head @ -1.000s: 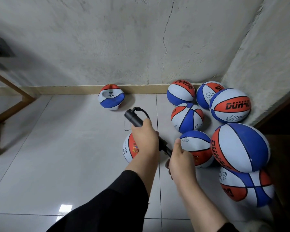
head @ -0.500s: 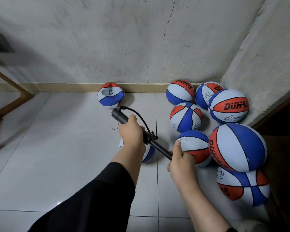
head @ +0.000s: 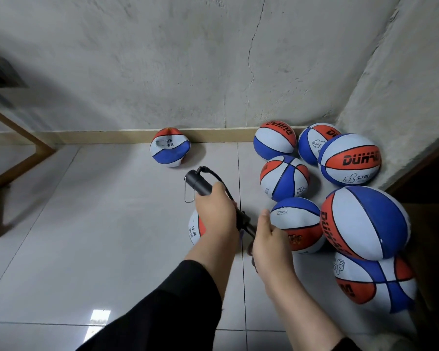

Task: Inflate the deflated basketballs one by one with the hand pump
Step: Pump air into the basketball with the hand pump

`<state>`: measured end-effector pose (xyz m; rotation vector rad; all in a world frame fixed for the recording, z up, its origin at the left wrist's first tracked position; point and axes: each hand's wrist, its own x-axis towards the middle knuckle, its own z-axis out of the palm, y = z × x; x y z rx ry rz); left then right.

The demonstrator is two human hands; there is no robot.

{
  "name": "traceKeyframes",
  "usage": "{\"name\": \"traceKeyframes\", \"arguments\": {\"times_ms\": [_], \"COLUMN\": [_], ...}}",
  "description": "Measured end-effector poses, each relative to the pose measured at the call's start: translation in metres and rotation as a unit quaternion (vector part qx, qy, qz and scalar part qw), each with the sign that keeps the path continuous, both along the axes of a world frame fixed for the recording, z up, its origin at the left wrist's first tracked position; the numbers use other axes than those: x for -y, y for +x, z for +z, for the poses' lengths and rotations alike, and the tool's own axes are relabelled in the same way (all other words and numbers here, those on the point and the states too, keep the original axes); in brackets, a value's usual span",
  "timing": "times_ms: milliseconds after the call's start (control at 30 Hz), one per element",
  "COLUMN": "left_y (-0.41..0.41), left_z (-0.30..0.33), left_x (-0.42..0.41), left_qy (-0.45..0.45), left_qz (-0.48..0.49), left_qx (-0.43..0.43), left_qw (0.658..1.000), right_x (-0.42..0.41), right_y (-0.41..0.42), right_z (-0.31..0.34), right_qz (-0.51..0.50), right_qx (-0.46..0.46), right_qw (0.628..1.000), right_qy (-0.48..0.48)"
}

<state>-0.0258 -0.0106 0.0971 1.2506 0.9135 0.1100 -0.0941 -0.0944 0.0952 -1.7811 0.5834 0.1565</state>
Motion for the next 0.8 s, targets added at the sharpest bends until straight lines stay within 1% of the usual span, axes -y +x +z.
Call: {"name": "traceKeyframes", "arguments": {"times_ms": [133,267,433,533,567,700,800], "left_y": [0.015,0.015,-0.001,-0.008,-0.008,0.0,0.011], "left_z": [-0.007,-0.011,-0.011,-0.003,-0.001,-0.004,-0.003], "left_x": [-0.028,-0.03,0.003,0.02,0.022,0.009,-0.014], "left_qy": [-0.004,0.003,0.023,0.022,0.023,0.018,0.012], "left_qz": [0.031,0.033,-0.021,-0.026,-0.027,-0.031,0.002], "left_qx": [-0.001,0.006,0.003,0.023,0.017,-0.013,-0.009], "left_qw": [1.0,0.999,1.0,0.999,0.999,0.999,1.0], "right_x": [0.007,0.012,0.008,0.004,0.003,-0.001,-0.003], "right_y": [-0.012,-0.013,-0.003,0.001,0.003,0.001,-0.009], "right_z": [-0.012,-0.016,-0.012,-0.01,-0.009,-0.004,-0.006], "right_qz": [0.011,0.019,-0.008,-0.028,-0.026,-0.012,-0.002], "right_qx": [-0.026,-0.039,-0.017,-0.017,-0.019,-0.005,0.0], "right_qw": [1.0,0.999,1.0,0.999,0.999,1.0,1.0], "right_qy": [-0.009,-0.022,-0.022,-0.002,0.003,0.001,-0.003]}}
